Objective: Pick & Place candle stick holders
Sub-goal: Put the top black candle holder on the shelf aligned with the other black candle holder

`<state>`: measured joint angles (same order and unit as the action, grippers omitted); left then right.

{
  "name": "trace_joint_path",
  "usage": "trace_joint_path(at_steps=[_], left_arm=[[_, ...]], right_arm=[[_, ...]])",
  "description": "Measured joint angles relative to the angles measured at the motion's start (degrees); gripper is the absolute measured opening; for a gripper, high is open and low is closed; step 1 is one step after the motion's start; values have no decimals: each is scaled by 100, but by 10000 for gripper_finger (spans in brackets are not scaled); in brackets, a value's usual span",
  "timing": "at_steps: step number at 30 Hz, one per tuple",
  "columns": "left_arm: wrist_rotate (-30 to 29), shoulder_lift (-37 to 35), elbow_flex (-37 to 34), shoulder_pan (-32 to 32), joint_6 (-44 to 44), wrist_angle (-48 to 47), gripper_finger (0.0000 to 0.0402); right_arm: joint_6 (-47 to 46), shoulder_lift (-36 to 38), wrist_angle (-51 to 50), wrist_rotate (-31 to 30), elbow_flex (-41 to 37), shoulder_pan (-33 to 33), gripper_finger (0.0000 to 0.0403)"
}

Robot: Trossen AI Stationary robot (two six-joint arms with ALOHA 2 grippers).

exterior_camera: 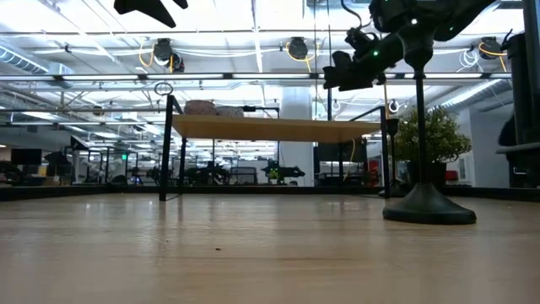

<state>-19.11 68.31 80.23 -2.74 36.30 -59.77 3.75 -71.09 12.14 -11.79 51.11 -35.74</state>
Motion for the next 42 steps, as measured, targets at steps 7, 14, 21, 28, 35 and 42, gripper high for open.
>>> trace_joint_path(at_steps=[7, 14, 21, 28, 35, 42], left_arm=[[11, 0, 0, 0, -3, 0, 241], [11, 0, 0, 0, -5, 0, 241], [12, 0, 0, 0, -2, 0, 241], [13, 0, 0, 2, 18, 2, 241], [13, 0, 0, 1, 89, 4, 241], [12, 0, 0, 1, 87, 4, 241]], right_arm=[[-3, 558, -1365, -9, 0, 243, 304], [-506, 1175, -2494, -50, 0, 287, 304], [-1139, 1576, -3693, -696, 0, 271, 304], [-1954, 1689, -4153, -908, 0, 43, 285], [-2596, 1687, -4286, -682, 0, -103, 277], [-3122, 1687, -4505, -437, 0, -319, 278]])
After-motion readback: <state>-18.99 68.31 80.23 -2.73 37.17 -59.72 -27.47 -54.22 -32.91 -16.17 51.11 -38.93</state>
